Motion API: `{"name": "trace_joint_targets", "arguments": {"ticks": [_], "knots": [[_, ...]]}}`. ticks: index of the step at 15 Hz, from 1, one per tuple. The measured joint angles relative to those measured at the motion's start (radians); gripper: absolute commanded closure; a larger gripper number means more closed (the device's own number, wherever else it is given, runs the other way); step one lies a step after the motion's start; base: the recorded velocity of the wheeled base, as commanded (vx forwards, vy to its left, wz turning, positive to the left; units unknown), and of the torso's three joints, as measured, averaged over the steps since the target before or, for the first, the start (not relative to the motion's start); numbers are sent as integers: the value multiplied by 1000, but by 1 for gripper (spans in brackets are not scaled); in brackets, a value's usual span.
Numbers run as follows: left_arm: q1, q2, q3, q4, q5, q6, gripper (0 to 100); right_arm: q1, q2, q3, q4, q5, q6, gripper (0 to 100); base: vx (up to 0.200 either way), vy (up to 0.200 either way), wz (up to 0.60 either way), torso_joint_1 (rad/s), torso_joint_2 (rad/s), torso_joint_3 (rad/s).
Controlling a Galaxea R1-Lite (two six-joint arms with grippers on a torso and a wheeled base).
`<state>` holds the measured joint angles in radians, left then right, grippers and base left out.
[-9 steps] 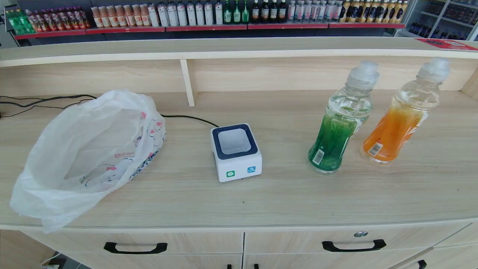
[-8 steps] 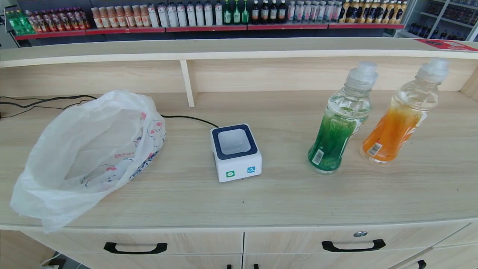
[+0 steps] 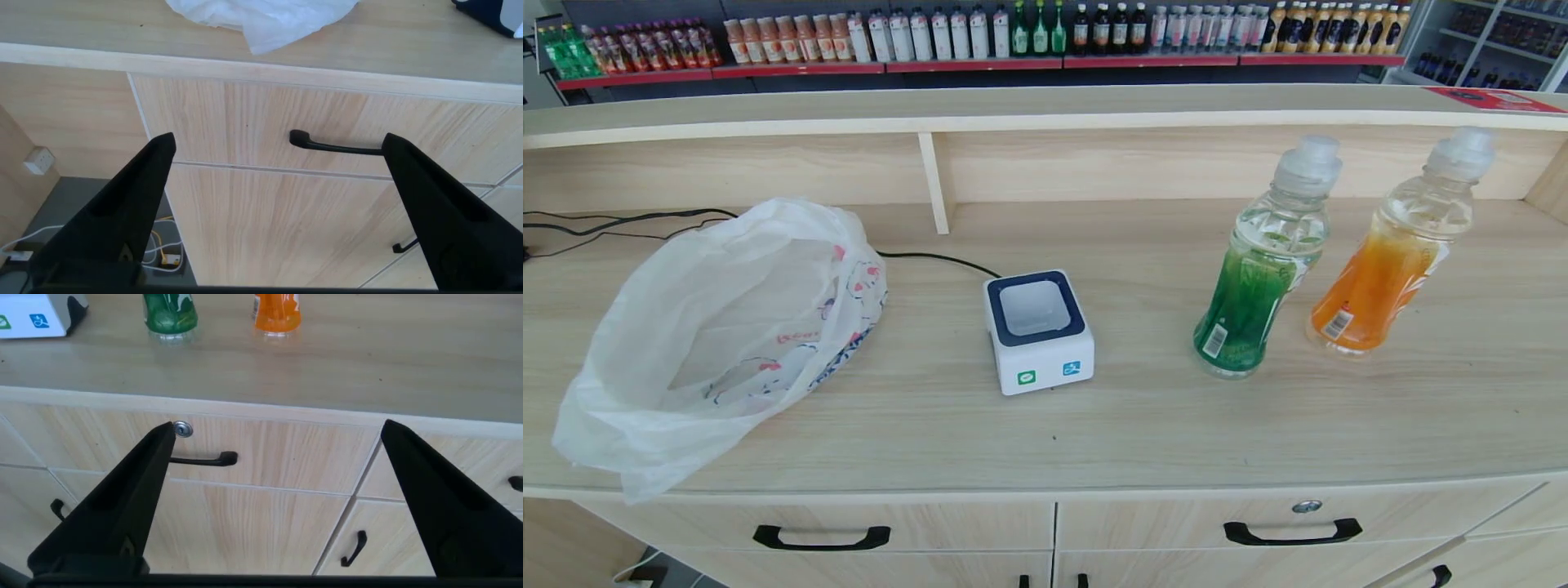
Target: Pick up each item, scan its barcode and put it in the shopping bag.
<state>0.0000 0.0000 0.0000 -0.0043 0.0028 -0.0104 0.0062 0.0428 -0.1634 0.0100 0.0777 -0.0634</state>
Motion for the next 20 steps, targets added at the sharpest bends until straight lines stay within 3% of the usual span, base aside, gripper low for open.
{"name": "trace_joint_targets", "arguments": {"ticks": [3,7,20], "knots": [[0,0,0,0,0,0,0,3,87,-80,-17,0,6,0,0,0,0,0,0,0],[0,0,0,0,0,0,0,4,236,-94,-224,0,15,0,0,0,0,0,0,0],[0,0,0,0,0,0,0,6,1039,-47,-1345,0,19,0,0,0,0,0,0,0]]}}
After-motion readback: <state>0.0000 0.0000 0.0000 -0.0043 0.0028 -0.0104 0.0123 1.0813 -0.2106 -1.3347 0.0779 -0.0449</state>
